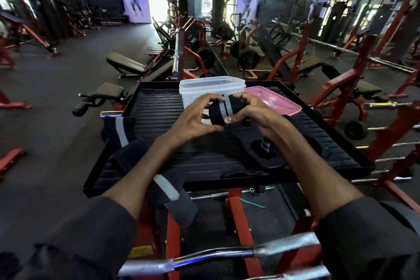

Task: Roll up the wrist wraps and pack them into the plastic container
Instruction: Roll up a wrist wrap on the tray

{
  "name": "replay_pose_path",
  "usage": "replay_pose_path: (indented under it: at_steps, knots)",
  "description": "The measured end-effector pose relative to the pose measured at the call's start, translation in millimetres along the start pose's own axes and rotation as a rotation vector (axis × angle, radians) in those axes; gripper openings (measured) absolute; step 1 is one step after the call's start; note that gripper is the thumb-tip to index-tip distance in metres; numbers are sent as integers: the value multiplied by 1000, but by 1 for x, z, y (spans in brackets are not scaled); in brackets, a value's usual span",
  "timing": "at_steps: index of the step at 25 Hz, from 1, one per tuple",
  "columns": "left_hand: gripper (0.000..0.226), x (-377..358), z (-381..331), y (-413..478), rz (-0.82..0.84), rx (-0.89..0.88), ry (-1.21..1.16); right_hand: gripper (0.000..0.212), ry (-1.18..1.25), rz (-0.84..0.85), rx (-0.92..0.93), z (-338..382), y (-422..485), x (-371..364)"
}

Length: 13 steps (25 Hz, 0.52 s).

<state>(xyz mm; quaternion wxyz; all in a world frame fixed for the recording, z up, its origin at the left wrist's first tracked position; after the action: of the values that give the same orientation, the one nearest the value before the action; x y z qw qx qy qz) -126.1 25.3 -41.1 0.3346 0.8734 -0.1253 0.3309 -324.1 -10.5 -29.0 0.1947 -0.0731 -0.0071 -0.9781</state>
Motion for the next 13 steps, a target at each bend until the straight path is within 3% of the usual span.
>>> replay_pose_path:
  at_steps: [6,11,13]
  knots:
    - [53,-12,7,-34,127,199,-188,65,-72,75,-100,-25,-30,-1]
    - [11,-4,15,-52,-218,250,-378,58,-92,58,-99,-28,-59,9]
    - [11,0,14,-53,-436,280,-475,58,8,1,-73,-24,-66,17]
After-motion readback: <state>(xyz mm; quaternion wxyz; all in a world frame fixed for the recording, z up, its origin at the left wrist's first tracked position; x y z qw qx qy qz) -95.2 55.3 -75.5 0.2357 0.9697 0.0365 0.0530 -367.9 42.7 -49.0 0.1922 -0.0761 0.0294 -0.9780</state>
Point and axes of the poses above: each hand's wrist, its own y-axis towards the middle knuckle, its own x-axis out of the back of the hand, z = x × y, the point moved 2 cm from there along y, towards the middle knuckle, and after that the axes turned 5 degrees about z, right-handed, at the moved point
